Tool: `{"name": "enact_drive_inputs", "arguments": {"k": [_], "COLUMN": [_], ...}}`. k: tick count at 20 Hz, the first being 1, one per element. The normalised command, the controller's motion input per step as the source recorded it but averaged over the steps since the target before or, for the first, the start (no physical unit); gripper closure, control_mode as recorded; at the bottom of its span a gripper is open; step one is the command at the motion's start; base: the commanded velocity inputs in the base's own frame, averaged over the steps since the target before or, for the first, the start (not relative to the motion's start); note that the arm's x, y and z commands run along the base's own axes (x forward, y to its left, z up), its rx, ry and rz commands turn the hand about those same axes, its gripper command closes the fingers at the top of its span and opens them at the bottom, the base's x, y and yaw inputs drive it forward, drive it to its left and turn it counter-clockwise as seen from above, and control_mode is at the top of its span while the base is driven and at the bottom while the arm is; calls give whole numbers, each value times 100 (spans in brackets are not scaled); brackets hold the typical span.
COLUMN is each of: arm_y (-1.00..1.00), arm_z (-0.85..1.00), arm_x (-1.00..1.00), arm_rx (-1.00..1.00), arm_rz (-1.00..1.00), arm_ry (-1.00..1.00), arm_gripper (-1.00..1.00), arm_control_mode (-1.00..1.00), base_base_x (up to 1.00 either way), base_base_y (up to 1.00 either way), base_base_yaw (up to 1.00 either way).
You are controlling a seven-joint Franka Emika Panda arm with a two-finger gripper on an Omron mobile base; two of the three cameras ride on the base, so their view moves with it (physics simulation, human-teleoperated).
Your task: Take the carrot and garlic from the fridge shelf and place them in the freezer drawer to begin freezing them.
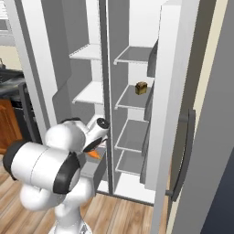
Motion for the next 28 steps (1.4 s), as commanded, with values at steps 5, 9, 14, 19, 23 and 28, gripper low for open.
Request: {"name": "enact_drive_inputs", "arguments": {"k": [5,9,14,19,23,28], "arm_y": [38,12,5,-1,0,2], "arm_z": [-53,-50,-14,0,7,6], "arm_x": [16,23,11,-1,0,0], "arm_rx": [0,0,2,10,10,8], "arm_rz": [21,23,21,29,26,20], "arm_ry": [0,0,0,-5,-7,-7], "arm_gripper": [100,100,100,100,100,100], "arm_control_mode": [-100,-100,-100,-100,-100,-100], "base_base_x": [0,0,0,0,0,0], "base_base_y": [0,0,0,0,0,0], "base_base_yaw": [0,0,0,0,0,0]}}
